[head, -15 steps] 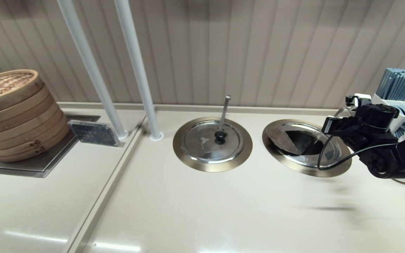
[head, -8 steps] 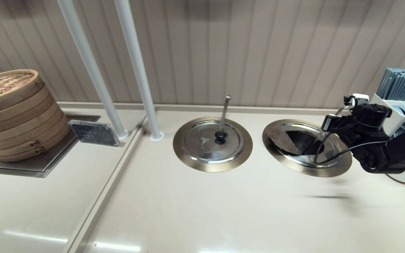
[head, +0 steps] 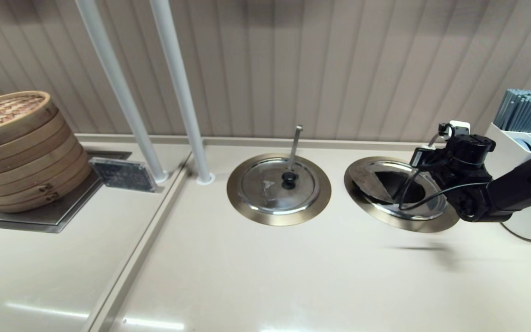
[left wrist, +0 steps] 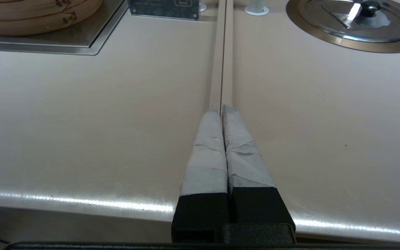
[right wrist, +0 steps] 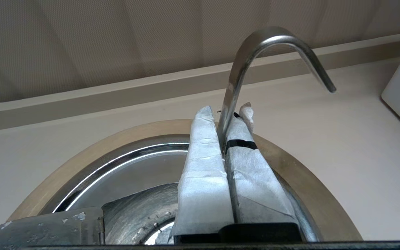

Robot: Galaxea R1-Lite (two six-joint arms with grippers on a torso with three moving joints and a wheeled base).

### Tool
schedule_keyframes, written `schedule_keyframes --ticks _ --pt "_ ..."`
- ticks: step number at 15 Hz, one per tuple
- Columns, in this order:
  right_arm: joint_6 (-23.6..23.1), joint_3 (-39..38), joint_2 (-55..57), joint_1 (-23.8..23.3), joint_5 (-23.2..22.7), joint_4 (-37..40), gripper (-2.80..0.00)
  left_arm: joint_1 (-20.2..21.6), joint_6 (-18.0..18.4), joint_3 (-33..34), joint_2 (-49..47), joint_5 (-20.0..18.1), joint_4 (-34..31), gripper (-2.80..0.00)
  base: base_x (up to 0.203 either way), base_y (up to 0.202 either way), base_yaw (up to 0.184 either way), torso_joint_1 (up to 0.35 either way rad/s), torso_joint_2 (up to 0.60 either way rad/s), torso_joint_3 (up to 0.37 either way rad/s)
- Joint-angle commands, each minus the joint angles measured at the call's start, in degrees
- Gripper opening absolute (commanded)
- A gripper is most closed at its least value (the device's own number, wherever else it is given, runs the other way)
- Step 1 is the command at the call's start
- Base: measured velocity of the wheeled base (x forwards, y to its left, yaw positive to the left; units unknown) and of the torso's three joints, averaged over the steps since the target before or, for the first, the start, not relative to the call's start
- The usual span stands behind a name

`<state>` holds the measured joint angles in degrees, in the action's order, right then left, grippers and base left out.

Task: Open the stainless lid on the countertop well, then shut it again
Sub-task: Stir with a spoon

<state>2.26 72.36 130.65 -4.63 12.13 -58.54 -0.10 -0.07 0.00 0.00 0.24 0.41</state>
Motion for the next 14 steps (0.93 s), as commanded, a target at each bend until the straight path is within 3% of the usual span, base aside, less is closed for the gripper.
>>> schedule_keyframes --ticks 1,8,9,10,14 --pt "0.2 1.9 1.7 0.1 0.1 -0.1 -2.8 0.0 0.0 0.0 0.0 0.0 0.0 -2.8 0.0 0.0 0.0 0.0 0.0 0.0" --pt "0.5 5.9 4.5 -0.8 0.8 0.6 -2.8 0.0 0.0 0.0 0.0 0.0 0.0 -2.8 0.0 0.0 0.0 0.0 0.0 0.0" --pt "0.5 5.8 4.4 -0.8 1.0 0.6 -0.75 0.0 0.0 0.0 0.0 0.0 0.0 -2.8 0.0 0.0 0.0 0.0 0.0 0.0" --pt "0.5 5.8 4.2 -0.8 1.4 0.5 0.0 0.0 0.0 0.0 0.0 0.0 0.0 -2.8 0.0 0.0 0.0 0.0 0.0 0.0" --pt "0.6 5.9 3.9 -0.9 1.9 0.4 0.0 0.0 0.0 0.0 0.0 0.0 0.0 -2.8 0.0 0.0 0.0 0.0 0.0 0.0"
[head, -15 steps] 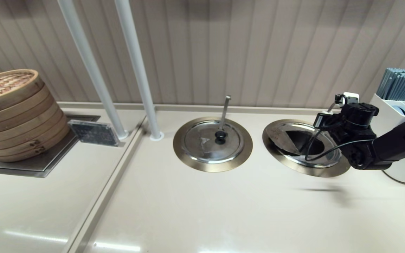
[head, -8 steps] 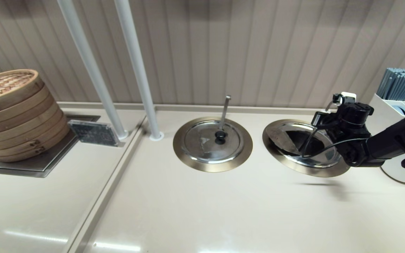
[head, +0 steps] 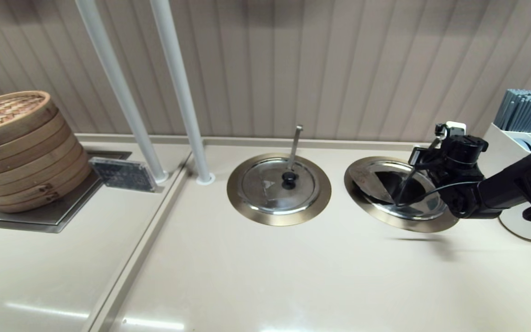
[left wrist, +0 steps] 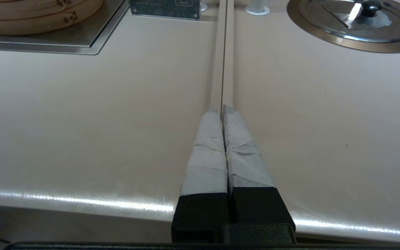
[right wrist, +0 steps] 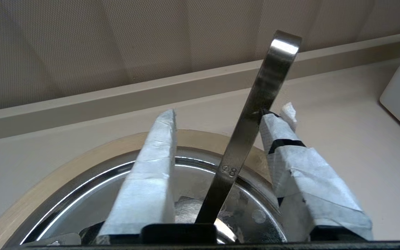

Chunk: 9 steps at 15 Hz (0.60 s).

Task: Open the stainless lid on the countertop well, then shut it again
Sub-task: Stir with a spoon, then close the lid

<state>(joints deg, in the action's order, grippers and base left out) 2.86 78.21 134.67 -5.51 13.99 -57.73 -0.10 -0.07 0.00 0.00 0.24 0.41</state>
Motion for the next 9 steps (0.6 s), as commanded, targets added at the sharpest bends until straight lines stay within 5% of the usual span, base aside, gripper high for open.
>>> schedule_keyframes --ticks 1,9 --pt "0.3 0.0 -0.1 0.0 0.1 -0.4 0.0 0.0 0.0 0.0 0.0 0.0 0.0 -2.8 0.0 0.0 0.0 0.0 0.0 0.0" --pt "1.1 -9.8 -7.9 3.3 0.0 0.5 0.0 0.0 0.0 0.0 0.0 0.0 0.0 -2.8 0.0 0.0 0.0 0.0 0.0 0.0"
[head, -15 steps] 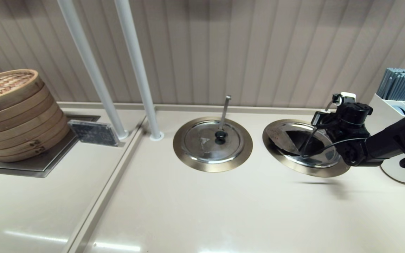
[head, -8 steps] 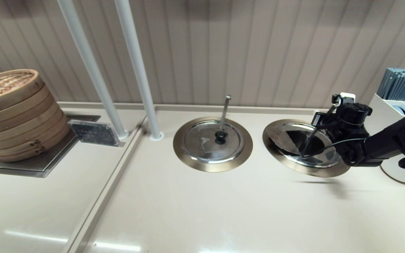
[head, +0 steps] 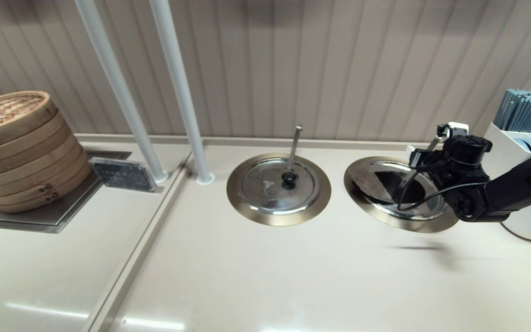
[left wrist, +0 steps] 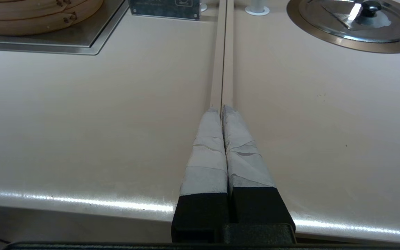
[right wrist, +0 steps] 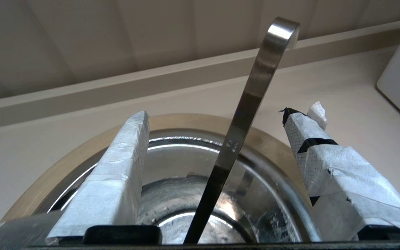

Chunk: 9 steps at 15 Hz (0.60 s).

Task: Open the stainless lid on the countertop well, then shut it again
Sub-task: Close the lid

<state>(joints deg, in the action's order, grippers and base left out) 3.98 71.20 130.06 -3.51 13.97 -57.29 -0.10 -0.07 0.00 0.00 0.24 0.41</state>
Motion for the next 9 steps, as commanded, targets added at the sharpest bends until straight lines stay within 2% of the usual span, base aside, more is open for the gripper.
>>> schedule_keyframes --ticks 1,5,9 --pt "-0.2 -4.7 -5.4 2.9 0.1 1.1 0.0 0.0 0.0 0.0 0.0 0.0 0.0 -2.8 0.0 0.0 0.0 0.0 0.0 0.0" --pt "-0.4 -11.4 -13.6 8.4 0.3 6.0 0.0 0.0 0.0 0.0 0.0 0.0 0.0 -2.8 0.0 0.0 0.0 0.0 0.0 0.0" --pt "-3.2 -14.0 -17.1 11.0 1.6 7.7 0.0 0.0 0.0 0.0 0.0 0.0 0.0 -2.8 0.0 0.0 0.0 0.0 0.0 0.0"
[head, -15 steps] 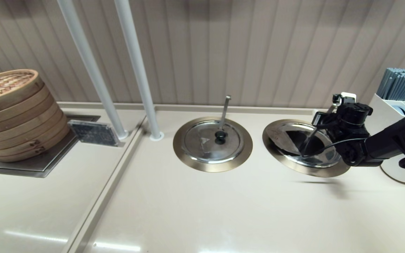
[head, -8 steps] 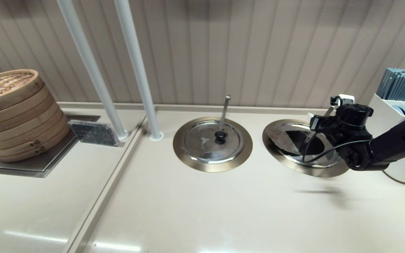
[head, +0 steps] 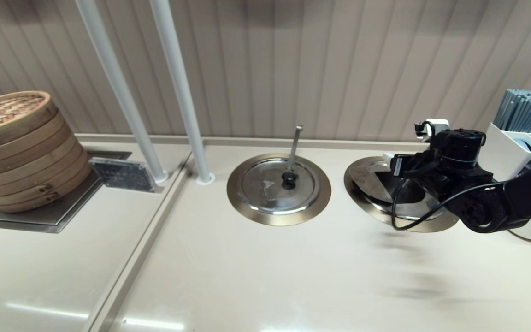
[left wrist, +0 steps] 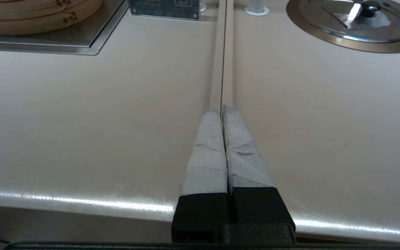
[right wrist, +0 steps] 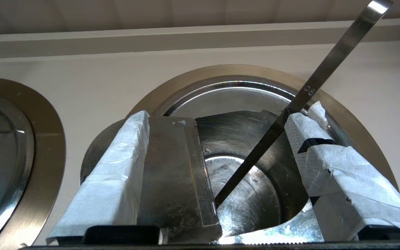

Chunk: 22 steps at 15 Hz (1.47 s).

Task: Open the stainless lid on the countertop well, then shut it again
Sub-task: Close the lid

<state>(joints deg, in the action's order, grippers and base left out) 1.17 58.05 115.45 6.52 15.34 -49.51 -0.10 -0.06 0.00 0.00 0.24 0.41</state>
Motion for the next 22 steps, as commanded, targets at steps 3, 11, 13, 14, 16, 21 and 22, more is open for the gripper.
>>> schedule_keyframes --ticks 3,11,13,14,16,21,22 --pt "-3.5 -3.9 -5.5 3.6 0.8 0.8 0.0 0.0 0.0 0.0 0.0 0.0 0.0 -2.8 0.0 0.0 0.0 0.0 0.0 0.0" --pt "-18.4 -12.9 -6.8 12.1 5.0 2.0 0.0 0.0 0.0 0.0 0.0 0.0 0.0 -2.8 0.0 0.0 0.0 0.0 0.0 0.0" --pt "-19.7 -13.6 -5.6 12.2 5.4 2.0 0.0 0.0 0.0 0.0 0.0 0.0 0.0 -2.8 0.0 0.0 0.0 0.0 0.0 0.0" --pt "-20.1 -13.8 -5.3 12.2 5.4 2.0 0.0 0.0 0.0 0.0 0.0 0.0 0.0 -2.8 0.0 0.0 0.0 0.0 0.0 0.0" --pt "-20.5 -14.2 -5.5 12.7 5.5 2.0 0.0 0.0 0.0 0.0 0.0 0.0 0.0 -2.8 0.0 0.0 0.0 0.0 0.0 0.0" --pt "-22.3 -14.6 -2.5 14.1 9.5 1.3 0.0 0.0 0.0 0.0 0.0 0.0 0.0 -2.8 0.0 0.0 0.0 0.0 0.0 0.0" --pt "-22.4 -14.5 -2.4 14.4 9.7 1.3 0.0 0.0 0.0 0.0 0.0 0.0 0.0 -2.8 0.0 0.0 0.0 0.0 0.0 0.0"
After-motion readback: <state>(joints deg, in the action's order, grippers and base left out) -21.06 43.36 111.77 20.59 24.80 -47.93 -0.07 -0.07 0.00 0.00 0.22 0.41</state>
